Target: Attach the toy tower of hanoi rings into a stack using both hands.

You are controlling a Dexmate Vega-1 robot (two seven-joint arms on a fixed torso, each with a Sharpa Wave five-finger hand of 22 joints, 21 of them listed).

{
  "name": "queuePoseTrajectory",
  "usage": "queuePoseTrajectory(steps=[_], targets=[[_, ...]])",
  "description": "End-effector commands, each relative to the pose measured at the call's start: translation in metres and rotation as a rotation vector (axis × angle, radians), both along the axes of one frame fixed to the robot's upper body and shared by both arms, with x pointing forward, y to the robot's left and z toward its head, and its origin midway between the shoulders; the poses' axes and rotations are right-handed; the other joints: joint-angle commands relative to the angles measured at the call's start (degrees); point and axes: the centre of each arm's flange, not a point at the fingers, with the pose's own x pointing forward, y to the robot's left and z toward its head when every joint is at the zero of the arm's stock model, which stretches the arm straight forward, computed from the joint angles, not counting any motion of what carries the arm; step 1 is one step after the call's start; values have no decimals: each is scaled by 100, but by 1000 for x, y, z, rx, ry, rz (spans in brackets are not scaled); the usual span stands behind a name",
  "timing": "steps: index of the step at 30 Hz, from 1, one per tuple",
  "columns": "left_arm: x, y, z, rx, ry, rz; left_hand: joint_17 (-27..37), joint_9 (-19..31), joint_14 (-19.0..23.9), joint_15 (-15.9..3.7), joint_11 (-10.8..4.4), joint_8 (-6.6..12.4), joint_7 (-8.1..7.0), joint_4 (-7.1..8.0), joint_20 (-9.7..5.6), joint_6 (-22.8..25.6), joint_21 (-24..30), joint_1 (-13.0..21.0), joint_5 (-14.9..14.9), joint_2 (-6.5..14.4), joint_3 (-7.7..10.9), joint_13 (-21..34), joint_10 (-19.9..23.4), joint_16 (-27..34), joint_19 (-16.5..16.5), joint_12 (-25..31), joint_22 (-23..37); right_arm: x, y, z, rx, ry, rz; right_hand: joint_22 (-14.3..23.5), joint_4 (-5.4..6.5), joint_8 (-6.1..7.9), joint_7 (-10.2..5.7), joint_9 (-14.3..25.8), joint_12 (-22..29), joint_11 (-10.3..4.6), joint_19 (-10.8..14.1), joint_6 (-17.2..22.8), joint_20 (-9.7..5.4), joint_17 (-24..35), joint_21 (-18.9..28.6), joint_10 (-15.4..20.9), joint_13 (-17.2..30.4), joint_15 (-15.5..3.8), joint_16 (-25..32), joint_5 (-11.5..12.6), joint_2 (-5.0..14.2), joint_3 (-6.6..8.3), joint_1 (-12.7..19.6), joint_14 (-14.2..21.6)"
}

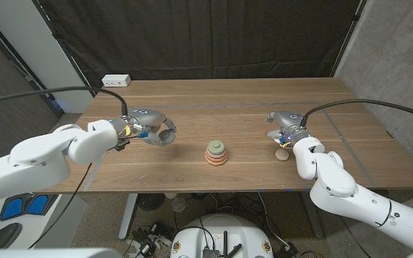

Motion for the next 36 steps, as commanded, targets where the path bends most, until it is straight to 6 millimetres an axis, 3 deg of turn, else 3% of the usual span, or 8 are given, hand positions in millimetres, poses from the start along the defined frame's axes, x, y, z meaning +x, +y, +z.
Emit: queuePoseTrajectory(steps=[1,36], targets=[[4,-13,4,24,-24,-66,18,22,49,-34,-286,5,-9,1,-552,55,31,41,25,49,50,165,321,-6,52,16,16,-2,2,0,6,-6,-4,11,-12,14,16,3,54,-11,-29,42,-169,0,24,48,25,-260,-14,5,8,32,-3,-18],[19,-61,18,47,-32,-243,127,61,94,-35,-316,-62,20,4,-551,149,49,43,10,64,67,238,489,-33,62,-4,14,-6,-1,0,27,-13,-12,-3,-14,25,0,-16,72,-18,-27,89,-170,3,58,158,44,-261,-5,22,31,41,-13,-5]])
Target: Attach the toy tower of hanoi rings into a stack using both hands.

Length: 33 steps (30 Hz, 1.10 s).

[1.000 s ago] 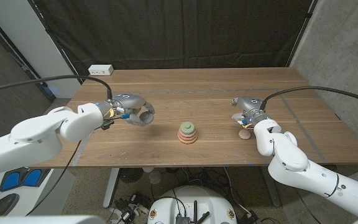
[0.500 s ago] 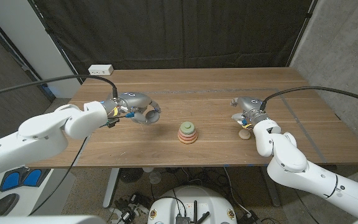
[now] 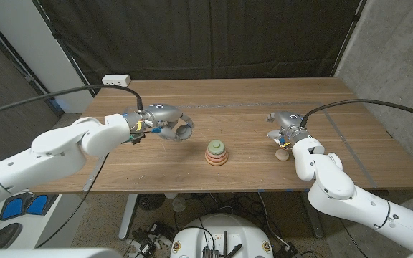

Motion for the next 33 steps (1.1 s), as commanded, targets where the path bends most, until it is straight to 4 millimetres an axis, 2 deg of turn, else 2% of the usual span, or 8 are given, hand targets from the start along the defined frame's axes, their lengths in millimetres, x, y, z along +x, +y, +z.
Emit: queuePoseTrajectory(steps=[1,33], targets=[[6,-22,5,24,2,-58,10,13,9,5,-318,-19,23,4,-551,28,26,-2,38,54,67,232,410,-15,60,23,14,-1,-4,0,14,-4,-2,16,-14,22,-1,10,25,16,-27,36,-170,3,62,65,17,-261,-4,23,31,41,-13,-5],[21,-68,8,134,44,-140,157,54,111,6,-329,-110,15,0,-558,124,77,3,31,80,86,266,502,11,81,21,21,-2,-10,-4,42,3,-5,12,-19,24,0,-2,11,31,-16,55,-171,2,86,78,26,-262,3,36,46,49,-8,8]])
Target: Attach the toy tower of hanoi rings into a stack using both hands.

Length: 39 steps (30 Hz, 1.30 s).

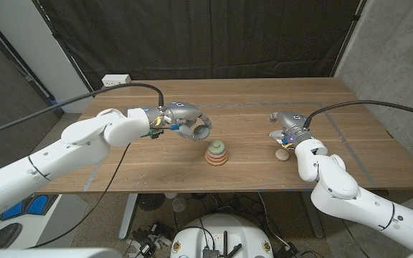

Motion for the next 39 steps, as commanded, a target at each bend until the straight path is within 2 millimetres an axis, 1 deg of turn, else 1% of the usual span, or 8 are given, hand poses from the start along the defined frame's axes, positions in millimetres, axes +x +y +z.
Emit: queuePoseTrajectory(steps=[1,6,10,14,34,39], targets=[[6,-18,0,55,17,-29,6,31,31,5,-351,-21,-3,14,-526,56,36,22,17,65,69,259,419,8,47,18,6,-1,-2,-2,8,6,-3,16,4,24,4,-3,10,-11,-14,57,-171,2,31,34,29,-262,4,36,46,27,-8,9],[9,-24,-1,71,24,-38,-12,36,5,4,-364,-24,15,19,-523,78,36,17,15,73,72,260,428,-22,46,16,3,0,-2,-2,8,8,-6,10,4,25,1,-5,8,-13,-17,61,-171,3,29,33,32,-262,6,37,48,27,-7,13],[12,-29,-2,84,31,-43,57,43,71,5,-361,-32,5,16,-524,106,42,19,15,72,75,261,447,27,47,13,3,0,-1,-2,8,10,-5,4,4,25,-2,-7,6,-18,-21,63,-171,2,26,34,33,-261,6,38,49,27,-8,15],[16,-34,-4,102,43,-47,17,48,27,4,-363,-41,4,12,-527,110,43,28,14,75,82,264,460,-26,43,14,1,1,-1,-3,8,11,-4,12,4,24,0,-8,6,-22,-10,63,-171,2,37,34,37,-261,6,40,50,28,-9,17],[30,-49,-11,141,68,-68,38,75,51,3,-363,-88,4,9,-524,125,50,40,11,69,86,272,467,-45,48,-2,-1,0,-3,-2,14,7,-11,-4,6,23,10,-16,4,-3,-12,70,-171,3,37,61,36,-261,7,46,58,29,-15,26],[34,-52,-14,148,78,-71,4,81,21,3,-371,-92,7,14,-525,138,46,35,11,71,85,275,477,-84,45,-1,-3,0,-3,-2,15,11,-12,2,6,22,2,-17,6,-23,-2,70,-171,2,46,63,43,-261,7,47,59,28,-17,29]])
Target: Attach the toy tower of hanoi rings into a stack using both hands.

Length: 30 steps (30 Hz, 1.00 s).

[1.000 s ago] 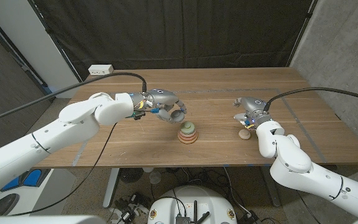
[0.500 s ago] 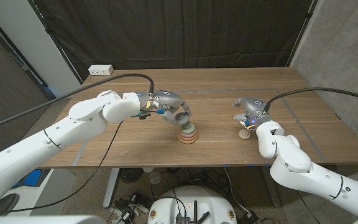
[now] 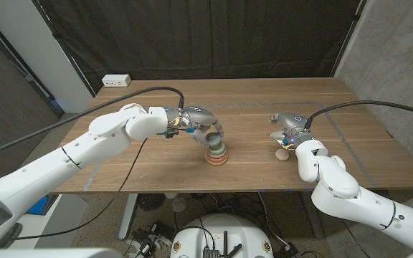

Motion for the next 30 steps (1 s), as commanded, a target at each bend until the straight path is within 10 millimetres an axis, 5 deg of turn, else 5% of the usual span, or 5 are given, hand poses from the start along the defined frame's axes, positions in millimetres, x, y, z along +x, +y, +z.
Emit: queuePoseTrajectory(steps=[1,30], targets=[[8,-9,-5,20,17,-10,21,27,55,4,-380,-11,6,31,-525,80,20,6,47,61,74,279,427,15,46,38,11,0,-1,0,2,1,-1,1,6,24,1,11,-2,-24,-10,37,-171,2,39,50,13,-261,8,47,60,28,-17,30],[21,-16,-14,35,33,-5,9,67,36,3,-376,-74,-20,26,-525,69,12,11,46,38,68,304,371,-47,39,-1,14,5,-3,0,11,8,-3,-5,10,21,5,1,-6,-4,7,42,-170,4,46,88,4,-261,20,60,79,27,-28,77]])
